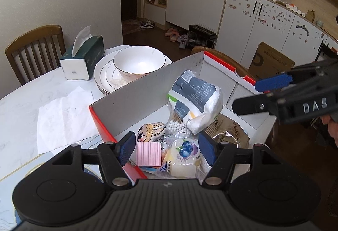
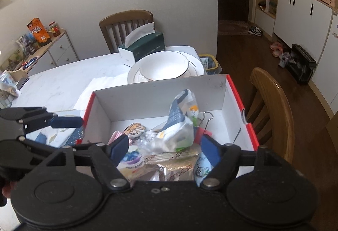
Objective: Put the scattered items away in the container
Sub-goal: 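Withdraw both tools from the red box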
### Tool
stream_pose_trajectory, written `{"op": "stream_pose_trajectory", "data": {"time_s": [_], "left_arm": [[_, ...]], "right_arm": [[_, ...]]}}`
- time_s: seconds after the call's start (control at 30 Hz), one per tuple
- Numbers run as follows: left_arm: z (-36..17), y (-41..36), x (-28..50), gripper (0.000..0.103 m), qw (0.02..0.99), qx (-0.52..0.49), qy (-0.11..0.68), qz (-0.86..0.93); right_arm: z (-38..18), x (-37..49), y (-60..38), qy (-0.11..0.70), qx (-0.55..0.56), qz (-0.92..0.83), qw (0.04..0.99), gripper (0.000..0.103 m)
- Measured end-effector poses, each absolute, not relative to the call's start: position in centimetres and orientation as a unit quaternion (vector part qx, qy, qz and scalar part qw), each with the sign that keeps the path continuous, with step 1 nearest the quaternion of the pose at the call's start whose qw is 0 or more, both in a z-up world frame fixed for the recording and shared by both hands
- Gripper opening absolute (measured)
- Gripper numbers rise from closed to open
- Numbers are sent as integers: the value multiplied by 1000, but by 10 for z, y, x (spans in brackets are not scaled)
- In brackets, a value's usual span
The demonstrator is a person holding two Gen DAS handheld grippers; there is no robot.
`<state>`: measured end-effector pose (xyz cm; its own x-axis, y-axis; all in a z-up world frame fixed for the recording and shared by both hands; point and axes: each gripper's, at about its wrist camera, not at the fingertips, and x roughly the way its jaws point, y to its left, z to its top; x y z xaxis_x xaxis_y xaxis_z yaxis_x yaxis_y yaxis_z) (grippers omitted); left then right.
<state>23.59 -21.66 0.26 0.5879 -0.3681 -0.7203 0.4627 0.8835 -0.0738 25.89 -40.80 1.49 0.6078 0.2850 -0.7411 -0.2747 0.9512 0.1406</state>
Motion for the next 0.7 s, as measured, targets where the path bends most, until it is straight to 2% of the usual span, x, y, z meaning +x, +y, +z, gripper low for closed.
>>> {"op": "stream_pose_trajectory", "data": {"time_s": [0.07, 0.23, 0.47, 0.57, 0.7], "left_arm": [[4, -213, 232, 66, 890, 58, 387, -233], [8, -202, 221, 68, 898, 48, 372, -228], [9, -193, 208, 83, 903, 56, 366, -219], [8, -188, 202, 84, 904, 57, 364, -218], [9, -180, 193, 92, 907, 48, 359, -214]], "right_arm": [[15, 252, -406, 408, 3, 156, 900, 80], [12, 235, -398, 392, -1, 155, 907, 85], [12, 214, -385, 368, -13, 148, 918, 91], [13, 206, -383, 361, -6, 145, 921, 94], [16, 193, -377, 345, -15, 135, 929, 96]]}}
